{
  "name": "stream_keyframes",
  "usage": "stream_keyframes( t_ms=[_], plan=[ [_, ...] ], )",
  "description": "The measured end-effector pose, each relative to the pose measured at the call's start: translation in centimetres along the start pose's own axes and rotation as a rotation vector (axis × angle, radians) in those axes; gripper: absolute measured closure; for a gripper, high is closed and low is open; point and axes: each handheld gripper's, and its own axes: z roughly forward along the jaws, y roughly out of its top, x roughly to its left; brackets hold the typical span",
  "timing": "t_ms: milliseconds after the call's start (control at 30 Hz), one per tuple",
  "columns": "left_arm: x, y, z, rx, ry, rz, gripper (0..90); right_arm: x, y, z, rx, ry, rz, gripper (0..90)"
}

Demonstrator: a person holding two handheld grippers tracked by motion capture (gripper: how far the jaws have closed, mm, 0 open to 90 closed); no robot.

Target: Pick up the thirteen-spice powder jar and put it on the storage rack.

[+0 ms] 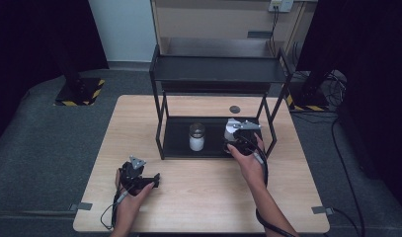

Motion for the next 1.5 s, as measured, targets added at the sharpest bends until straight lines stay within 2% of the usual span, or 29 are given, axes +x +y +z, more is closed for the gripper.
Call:
stream_keyframes(
  t_ms=[167, 1067, 1500],
  plan=[
    [0.0, 0.0, 0.0, 0.0, 0.0, 0.001, 0.0, 0.2, 0.1, 0.3, 0.0, -0.001, -0.011, 31.1],
    [0.0, -0.1, -0.1, -0.001, -0.003, 0.003, 0.0, 0.4, 0.2, 1.6, 0.0, -0.001, 0.002, 31.1],
    [-0.1, -0.1, -0.1, -0.001, -0.004, 0.003, 0.0, 0.4, -0.1, 2.0, -0.01, 0.001, -0.018, 31.1]
  ],
)
